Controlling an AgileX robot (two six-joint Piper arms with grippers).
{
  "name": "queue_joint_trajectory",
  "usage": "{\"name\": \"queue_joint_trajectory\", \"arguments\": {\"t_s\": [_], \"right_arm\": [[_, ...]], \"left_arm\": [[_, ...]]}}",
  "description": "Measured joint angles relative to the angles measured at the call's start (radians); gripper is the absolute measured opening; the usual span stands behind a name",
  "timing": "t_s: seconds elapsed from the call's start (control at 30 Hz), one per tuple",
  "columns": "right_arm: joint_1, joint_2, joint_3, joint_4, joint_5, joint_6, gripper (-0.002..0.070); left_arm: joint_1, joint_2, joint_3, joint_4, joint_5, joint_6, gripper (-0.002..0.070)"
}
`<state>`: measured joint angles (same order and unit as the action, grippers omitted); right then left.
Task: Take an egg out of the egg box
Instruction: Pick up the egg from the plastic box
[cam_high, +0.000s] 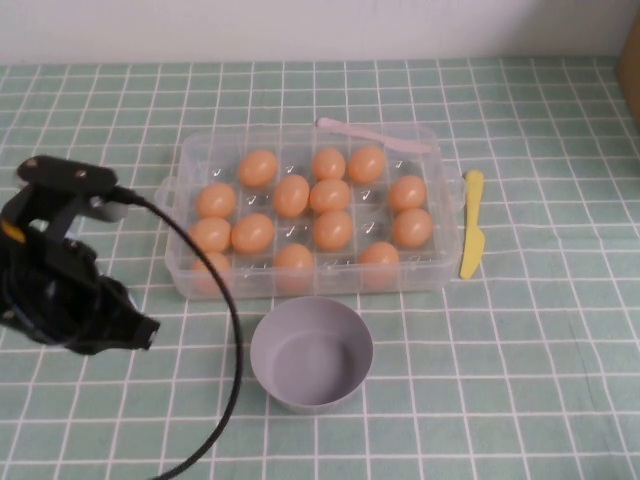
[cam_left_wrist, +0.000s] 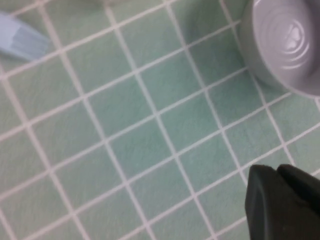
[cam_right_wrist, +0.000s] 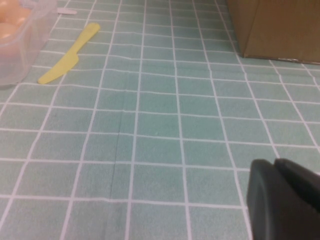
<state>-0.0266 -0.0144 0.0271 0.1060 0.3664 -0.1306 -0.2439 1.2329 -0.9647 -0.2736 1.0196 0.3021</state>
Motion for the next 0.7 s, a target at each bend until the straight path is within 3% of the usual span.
{"name": "queue_joint_trajectory", "arguments": {"t_s": [0.4,0.7], "right_arm": [[0.0,0.0,0.0,0.0,0.0,0.0,-0.0017],[0.0,0.0,0.0,0.0,0.0,0.0,-0.0017]], "left_arm": [[-0.091,0.398,-0.433,0.014,0.078,-0.02,-0.0004],[-0.157,0.685,-0.836,0.125,0.197,-0.078,-0.0004]]}}
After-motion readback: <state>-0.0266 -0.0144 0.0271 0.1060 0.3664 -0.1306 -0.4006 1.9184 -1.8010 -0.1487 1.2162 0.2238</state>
